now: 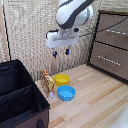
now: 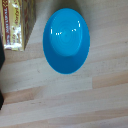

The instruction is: With caution, bring your gripper towards the upper drawer's hold. Grasp the drawer hold tightly with your gripper tool. Pull the drawer in your direction to reveal the contents of the top drawer.

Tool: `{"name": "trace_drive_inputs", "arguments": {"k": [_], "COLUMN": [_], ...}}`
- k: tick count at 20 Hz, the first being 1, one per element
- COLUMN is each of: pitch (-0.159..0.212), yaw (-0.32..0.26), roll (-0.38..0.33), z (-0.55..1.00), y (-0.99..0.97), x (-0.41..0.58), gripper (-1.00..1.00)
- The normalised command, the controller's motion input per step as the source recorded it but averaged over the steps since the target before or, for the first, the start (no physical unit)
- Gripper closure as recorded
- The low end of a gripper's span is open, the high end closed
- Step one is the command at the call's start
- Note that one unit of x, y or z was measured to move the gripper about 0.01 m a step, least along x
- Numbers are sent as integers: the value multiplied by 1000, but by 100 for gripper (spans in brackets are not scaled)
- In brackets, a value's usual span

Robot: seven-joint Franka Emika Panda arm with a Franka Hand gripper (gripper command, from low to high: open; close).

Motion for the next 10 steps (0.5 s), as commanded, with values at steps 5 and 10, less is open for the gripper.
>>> {"name": "trace_drive_inputs", "arguments": {"k": [5,10], "pitch": [23,3], "yaw": [2,5], "roll": [-297,-370], "z": [192,200], "y": [128,56], "x": [32,47], "gripper": [-100,-100]}}
